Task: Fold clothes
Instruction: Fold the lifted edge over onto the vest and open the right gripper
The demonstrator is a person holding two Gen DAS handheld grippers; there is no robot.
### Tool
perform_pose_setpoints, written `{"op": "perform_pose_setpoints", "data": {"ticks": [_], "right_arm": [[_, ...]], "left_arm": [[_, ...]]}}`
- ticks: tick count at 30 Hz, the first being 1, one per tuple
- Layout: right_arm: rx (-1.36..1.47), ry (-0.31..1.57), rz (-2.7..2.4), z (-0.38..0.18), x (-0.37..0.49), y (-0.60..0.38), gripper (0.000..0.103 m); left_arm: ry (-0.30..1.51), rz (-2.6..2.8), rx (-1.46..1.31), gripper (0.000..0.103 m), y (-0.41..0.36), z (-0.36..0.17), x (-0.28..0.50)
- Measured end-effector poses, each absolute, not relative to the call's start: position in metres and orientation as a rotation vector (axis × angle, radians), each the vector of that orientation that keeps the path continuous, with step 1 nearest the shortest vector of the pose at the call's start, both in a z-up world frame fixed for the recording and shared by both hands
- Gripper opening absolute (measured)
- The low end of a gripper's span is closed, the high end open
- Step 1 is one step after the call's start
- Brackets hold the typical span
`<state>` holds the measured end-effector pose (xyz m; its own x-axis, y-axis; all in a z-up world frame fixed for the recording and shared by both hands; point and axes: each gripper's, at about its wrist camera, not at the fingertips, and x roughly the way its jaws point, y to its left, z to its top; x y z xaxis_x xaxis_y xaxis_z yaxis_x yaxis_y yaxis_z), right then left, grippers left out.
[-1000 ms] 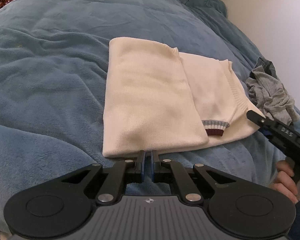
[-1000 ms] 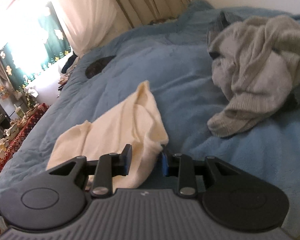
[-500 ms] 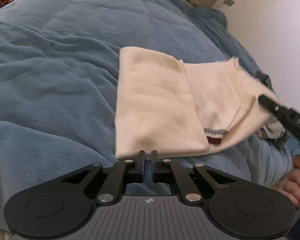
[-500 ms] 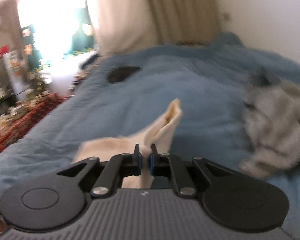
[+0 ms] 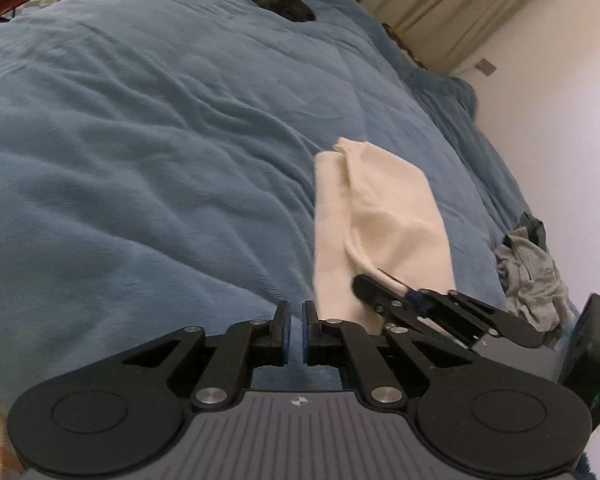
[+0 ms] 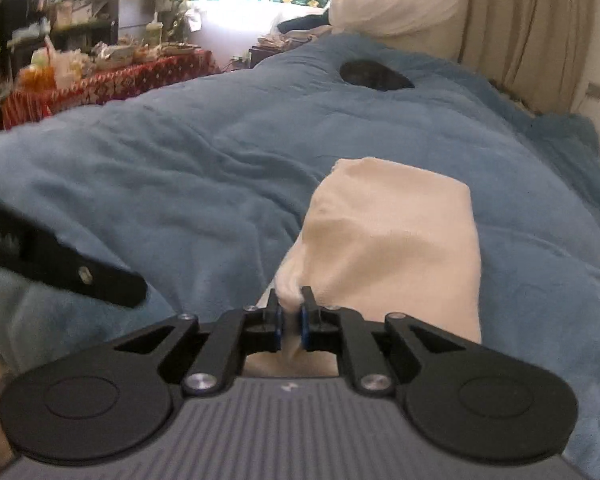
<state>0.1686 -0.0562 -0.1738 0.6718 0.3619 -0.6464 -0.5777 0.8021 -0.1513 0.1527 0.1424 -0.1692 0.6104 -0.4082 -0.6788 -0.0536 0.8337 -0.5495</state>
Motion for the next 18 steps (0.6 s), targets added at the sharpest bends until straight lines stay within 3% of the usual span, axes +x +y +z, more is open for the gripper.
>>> {"op": "perform_pose_setpoints", "data": {"ticks": [5, 10, 14, 18], "right_arm": [[-0.373, 0.585, 0.579, -0.151, 0.156, -0.054, 0.013], [-0.382, 0.669, 0.569, -0.169, 0.164, -0.054, 0.014], [-0.305, 0.666, 0.619, -0.165, 0.155, -0.063, 0.029], [-0.307, 0.647, 0.642, -0.156, 0.147, -0.074, 0.027]], "left_arm": [[0.909, -0.213, -0.595, 0.004, 0.151, -0.176, 0.153], [0.899, -0.222, -0.598, 0.003, 0.152, -0.173, 0.154], [0.904, -0.227, -0.601, 0.003, 0.150, -0.173, 0.156], [0.903, -0.244, -0.598, 0.004, 0.148, -0.169, 0.158]]}}
